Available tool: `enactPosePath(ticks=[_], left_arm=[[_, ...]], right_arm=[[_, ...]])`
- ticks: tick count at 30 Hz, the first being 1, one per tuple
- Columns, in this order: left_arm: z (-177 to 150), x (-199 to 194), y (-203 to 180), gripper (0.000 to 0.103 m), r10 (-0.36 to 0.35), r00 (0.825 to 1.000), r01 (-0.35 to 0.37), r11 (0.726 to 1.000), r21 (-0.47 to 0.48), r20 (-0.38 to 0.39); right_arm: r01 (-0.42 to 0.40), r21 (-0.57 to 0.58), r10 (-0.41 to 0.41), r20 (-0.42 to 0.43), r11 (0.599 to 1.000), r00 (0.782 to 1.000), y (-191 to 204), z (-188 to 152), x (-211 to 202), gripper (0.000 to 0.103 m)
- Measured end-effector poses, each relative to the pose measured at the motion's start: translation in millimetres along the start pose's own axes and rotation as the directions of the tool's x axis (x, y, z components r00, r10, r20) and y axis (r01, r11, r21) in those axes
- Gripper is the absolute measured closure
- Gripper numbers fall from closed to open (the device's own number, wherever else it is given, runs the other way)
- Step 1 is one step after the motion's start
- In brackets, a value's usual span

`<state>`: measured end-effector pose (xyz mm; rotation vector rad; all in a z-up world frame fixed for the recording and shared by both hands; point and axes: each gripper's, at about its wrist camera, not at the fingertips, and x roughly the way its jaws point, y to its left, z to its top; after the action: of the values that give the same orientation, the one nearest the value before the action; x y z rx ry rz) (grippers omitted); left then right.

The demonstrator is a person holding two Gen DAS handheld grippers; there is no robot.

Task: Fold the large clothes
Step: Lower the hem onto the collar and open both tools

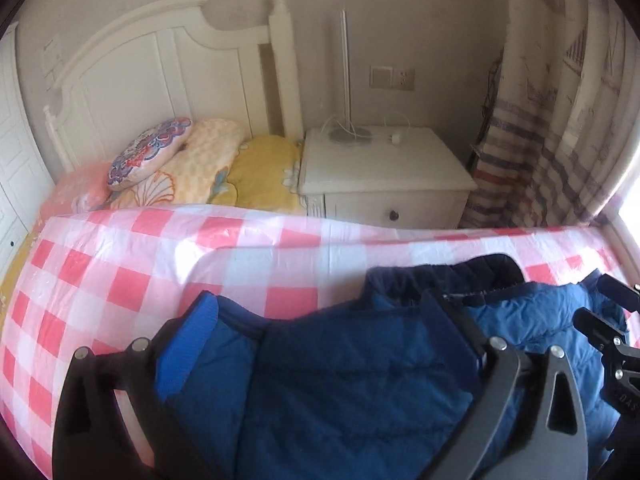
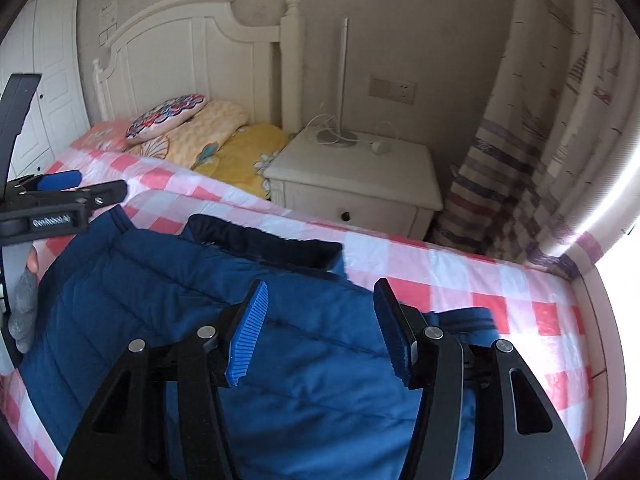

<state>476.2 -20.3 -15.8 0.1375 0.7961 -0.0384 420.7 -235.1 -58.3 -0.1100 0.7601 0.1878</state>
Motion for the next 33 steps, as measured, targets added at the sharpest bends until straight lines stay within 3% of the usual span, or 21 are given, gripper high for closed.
enactPosePath(ticks=[6, 9, 27, 30, 33], left_arm=[[-24.0, 57.5, -36.2, 0.002, 0.043, 0.995, -0.032, 0.991, 0.128, -0.089], [-36.5, 82.8, -36.3, 0.001, 0.027, 0.99, -0.013, 0.995, 0.101, -0.142], [-50.0, 79.6, -43.1, 0.001, 0.086, 0.994, -0.078, 0.991, 0.111, -0.072], [-49.7, 79.7, -43.3, 0.001, 0.091, 0.994, -0.082, 0.989, 0.119, -0.068], [-48.9, 82.0, -42.6, 0.001, 0.093, 0.993, -0.084, 0.989, 0.124, -0.071]], right_arm=[[-0.032, -0.006, 0.031, -0.154, 0.999, 0.988, 10.2, -12.4, 59.5, 0.05], [-0.056, 0.023, 0.059, -0.193, 0.998, 0.979, 7.1, -21.0, 75.1, 0.05], [-0.064, 0.012, 0.065, -0.194, 0.998, 0.979, 12.0, -30.4, 82.7, 0.048], [-0.028, -0.021, 0.023, -0.19, 0.999, 0.982, 17.2, -30.7, 80.1, 0.048], [0.004, -0.072, -0.021, -0.226, 0.997, 0.974, 21.8, -26.3, 73.8, 0.04]])
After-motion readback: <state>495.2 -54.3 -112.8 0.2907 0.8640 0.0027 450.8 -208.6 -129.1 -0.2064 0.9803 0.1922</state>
